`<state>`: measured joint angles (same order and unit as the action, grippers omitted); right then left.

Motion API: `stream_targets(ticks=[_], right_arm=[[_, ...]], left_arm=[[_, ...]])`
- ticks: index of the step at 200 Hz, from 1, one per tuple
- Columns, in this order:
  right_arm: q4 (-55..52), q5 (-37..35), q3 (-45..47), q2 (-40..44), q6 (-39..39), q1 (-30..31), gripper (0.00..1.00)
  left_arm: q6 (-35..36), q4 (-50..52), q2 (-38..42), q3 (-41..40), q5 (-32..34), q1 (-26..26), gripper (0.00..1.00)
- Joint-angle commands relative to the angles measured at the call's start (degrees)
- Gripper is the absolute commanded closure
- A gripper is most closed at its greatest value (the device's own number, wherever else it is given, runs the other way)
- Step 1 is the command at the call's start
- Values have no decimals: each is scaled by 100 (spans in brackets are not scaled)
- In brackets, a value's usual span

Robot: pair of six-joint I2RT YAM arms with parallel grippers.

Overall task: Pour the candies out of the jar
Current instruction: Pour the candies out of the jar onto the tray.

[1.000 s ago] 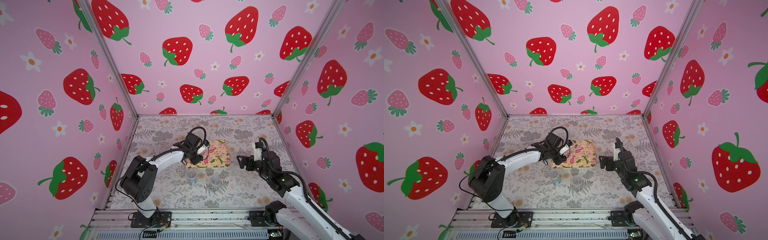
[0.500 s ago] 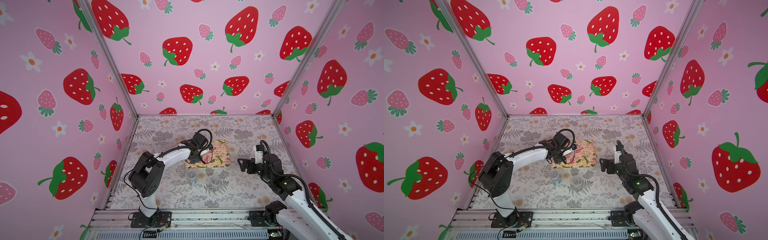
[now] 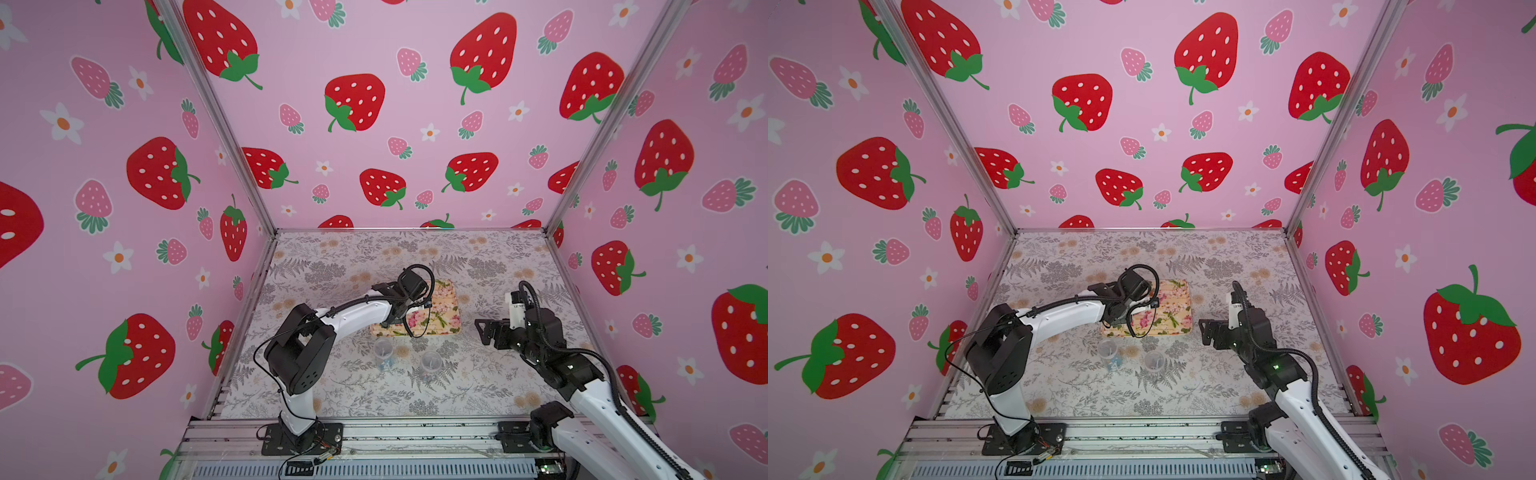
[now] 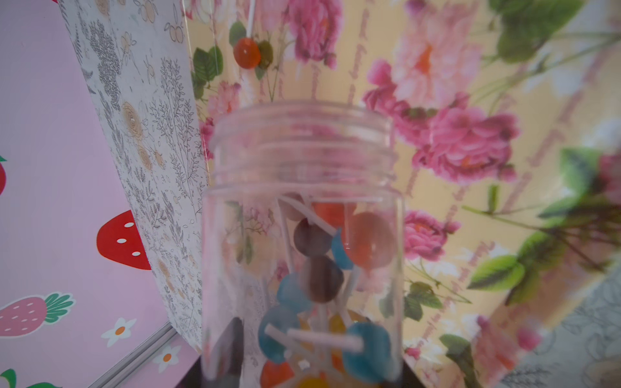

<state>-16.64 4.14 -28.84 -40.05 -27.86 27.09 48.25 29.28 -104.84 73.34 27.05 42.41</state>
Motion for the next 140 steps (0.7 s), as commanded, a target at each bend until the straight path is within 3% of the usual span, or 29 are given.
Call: stream_targets(ticks=[1,140], right_arm=[[-85,47,54,85,-56,-21,4],[-253,78,124,305,-50,-34,4]], left_arm=[[513,-140,-125,186,463,76,55],[1791,-797,-458,-100,1122,420,55]])
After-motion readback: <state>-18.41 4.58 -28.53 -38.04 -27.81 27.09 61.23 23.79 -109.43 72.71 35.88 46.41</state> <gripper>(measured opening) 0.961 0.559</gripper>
